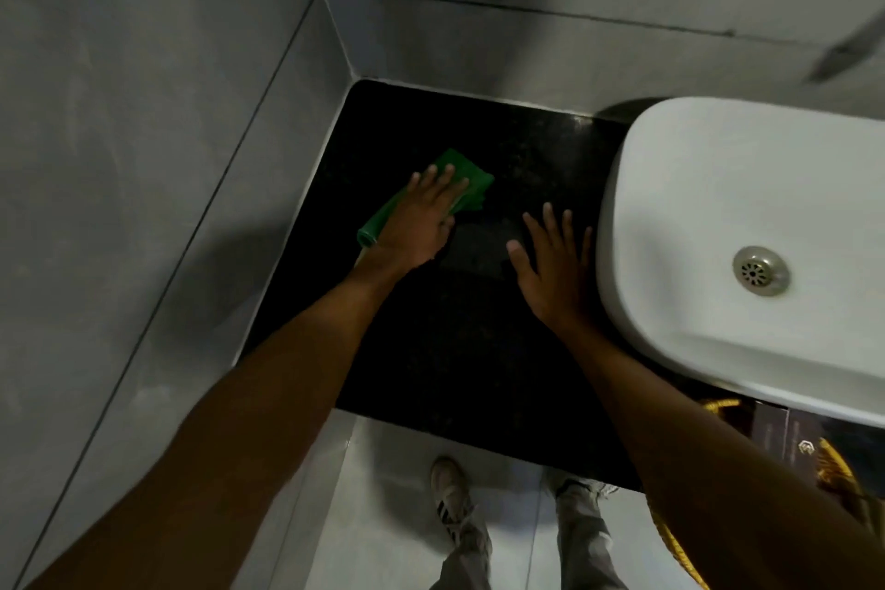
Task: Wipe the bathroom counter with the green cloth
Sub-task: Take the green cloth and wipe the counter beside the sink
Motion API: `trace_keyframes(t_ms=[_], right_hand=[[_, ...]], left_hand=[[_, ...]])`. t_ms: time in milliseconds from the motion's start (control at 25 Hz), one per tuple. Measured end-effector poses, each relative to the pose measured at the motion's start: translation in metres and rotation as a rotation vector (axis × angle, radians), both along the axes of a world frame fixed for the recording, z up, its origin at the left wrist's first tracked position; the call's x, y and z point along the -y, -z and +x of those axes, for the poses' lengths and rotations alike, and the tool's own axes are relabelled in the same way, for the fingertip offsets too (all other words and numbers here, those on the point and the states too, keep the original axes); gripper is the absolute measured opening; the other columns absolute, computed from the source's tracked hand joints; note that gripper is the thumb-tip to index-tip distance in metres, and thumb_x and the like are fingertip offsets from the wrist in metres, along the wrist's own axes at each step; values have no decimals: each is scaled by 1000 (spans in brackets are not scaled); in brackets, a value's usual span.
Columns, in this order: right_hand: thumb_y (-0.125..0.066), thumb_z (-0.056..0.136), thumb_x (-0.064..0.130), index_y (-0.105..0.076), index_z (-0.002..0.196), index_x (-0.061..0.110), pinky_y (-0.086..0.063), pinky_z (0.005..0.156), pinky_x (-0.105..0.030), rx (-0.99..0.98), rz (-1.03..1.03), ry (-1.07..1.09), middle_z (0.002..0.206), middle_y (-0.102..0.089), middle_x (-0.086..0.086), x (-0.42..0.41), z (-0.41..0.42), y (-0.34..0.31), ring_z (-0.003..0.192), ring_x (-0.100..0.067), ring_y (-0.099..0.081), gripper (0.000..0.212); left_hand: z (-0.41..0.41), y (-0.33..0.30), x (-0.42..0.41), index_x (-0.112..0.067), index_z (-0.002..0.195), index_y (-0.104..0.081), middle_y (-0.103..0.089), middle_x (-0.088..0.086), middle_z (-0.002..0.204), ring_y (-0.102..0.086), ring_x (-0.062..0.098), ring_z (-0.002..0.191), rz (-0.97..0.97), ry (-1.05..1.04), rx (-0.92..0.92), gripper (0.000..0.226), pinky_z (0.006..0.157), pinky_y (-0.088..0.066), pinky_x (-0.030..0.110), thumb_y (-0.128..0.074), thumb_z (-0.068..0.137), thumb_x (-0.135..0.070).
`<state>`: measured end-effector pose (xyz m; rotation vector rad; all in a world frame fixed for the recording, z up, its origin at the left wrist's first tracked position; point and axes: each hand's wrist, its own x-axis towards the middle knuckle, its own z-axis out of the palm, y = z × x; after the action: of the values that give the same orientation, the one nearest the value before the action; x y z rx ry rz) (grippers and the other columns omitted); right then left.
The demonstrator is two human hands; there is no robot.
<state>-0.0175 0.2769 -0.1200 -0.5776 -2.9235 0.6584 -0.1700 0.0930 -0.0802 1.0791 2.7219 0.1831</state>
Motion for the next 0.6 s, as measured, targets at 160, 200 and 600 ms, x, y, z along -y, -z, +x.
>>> trace_keyframes(t_ms=[160,200,600], right_hand=[[-37,102,52,-37,156,20,-1,127,-51,-144,44,-44,169,-25,-5,11,33,14,159,-26,-12,63],[-37,103,47,-35,157,19,-2,128,-50,-184,77,-133,169,-24,-6,16,36,16,159,-26,-11,61],[-30,106,40,-7,164,17,2,127,-50,162,121,-202,173,-4,0,57,-23,17,159,-24,-2,66]], left_hand=[[32,10,39,-25,166,-19,-9,7,177,-3,32,164,-121,592,-69,64,134,-4,47,-40,109,-44],[37,10,46,-27,166,-19,-12,7,176,-8,31,164,-95,602,-111,68,134,-5,46,-37,107,-55],[27,23,32,-21,166,-19,-7,11,176,-4,34,164,0,-133,41,55,133,-7,47,-29,113,-31]])
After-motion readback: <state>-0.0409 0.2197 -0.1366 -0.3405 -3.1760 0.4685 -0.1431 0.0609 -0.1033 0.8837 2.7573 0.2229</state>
